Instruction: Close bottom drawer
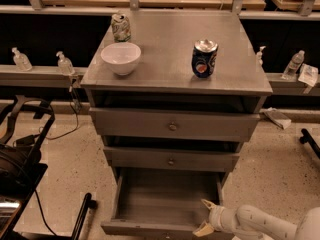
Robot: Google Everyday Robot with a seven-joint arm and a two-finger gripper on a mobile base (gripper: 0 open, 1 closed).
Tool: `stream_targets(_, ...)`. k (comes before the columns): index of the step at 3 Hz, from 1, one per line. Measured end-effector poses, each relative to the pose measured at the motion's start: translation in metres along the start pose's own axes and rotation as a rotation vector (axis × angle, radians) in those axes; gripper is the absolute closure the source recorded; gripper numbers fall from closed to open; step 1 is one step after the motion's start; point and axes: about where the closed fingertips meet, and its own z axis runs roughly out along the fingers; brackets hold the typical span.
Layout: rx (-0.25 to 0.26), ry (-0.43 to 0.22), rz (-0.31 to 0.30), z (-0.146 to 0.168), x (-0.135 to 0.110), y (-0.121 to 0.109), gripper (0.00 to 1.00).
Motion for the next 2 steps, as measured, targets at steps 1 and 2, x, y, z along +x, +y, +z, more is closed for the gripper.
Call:
stream_targets(1,0.000,0.000,0.000,0.0000,0.0000,0.0000,0.27)
stream_targets(2,0.000,0.000,0.000,-0.0001,-0.0001,-0.0002,0.29)
